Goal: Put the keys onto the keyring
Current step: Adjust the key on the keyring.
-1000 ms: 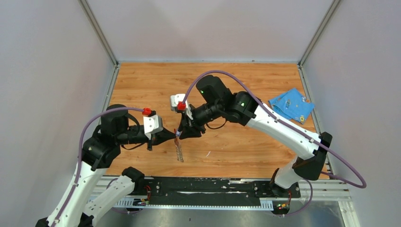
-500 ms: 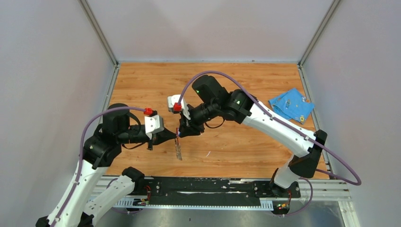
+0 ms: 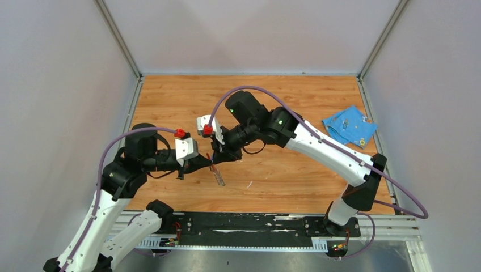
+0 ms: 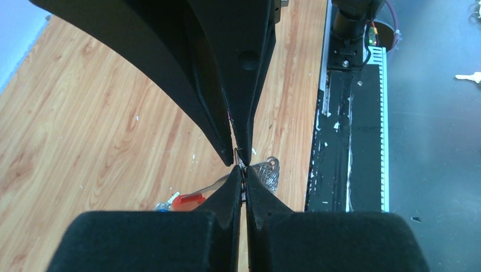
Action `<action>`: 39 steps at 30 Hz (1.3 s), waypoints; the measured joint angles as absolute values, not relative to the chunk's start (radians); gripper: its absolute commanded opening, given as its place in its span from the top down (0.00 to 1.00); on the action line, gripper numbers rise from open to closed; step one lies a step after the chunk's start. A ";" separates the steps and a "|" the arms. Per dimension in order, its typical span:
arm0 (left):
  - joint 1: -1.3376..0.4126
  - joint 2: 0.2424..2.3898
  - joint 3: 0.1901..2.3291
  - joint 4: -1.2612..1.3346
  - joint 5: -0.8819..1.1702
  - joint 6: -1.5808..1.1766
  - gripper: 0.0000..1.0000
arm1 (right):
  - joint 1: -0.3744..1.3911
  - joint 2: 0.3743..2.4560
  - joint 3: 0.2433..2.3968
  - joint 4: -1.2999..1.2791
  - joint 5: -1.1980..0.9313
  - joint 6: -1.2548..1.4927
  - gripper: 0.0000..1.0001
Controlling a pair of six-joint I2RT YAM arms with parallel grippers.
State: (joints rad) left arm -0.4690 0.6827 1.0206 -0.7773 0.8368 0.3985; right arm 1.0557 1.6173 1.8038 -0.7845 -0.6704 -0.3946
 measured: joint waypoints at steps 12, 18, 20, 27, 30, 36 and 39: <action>-0.469 0.691 1.018 -0.788 0.825 0.413 1.00 | 1.069 1.618 1.803 -0.793 -0.635 -0.420 1.00; -0.469 0.691 1.019 -0.782 0.825 0.415 0.63 | 1.072 1.562 1.710 -0.706 -0.622 -0.410 1.00; -0.469 0.691 1.020 -0.782 0.825 0.417 0.57 | 1.070 1.523 1.640 -0.649 -0.619 -0.384 1.00; -0.469 0.661 1.021 -0.781 0.808 0.445 0.55 | 1.024 1.357 1.378 -0.369 -0.627 -0.218 1.00; -0.469 0.644 1.021 -0.781 0.801 0.472 0.55 | 1.011 1.316 1.322 -0.260 -0.643 -0.154 1.00; -0.469 0.653 1.030 -0.783 0.800 0.522 0.58 | 0.999 1.231 1.143 0.014 -0.654 -0.006 1.00; -0.469 0.673 1.057 -0.781 0.799 0.537 0.55 | 0.997 1.217 1.081 0.120 -0.654 0.059 1.00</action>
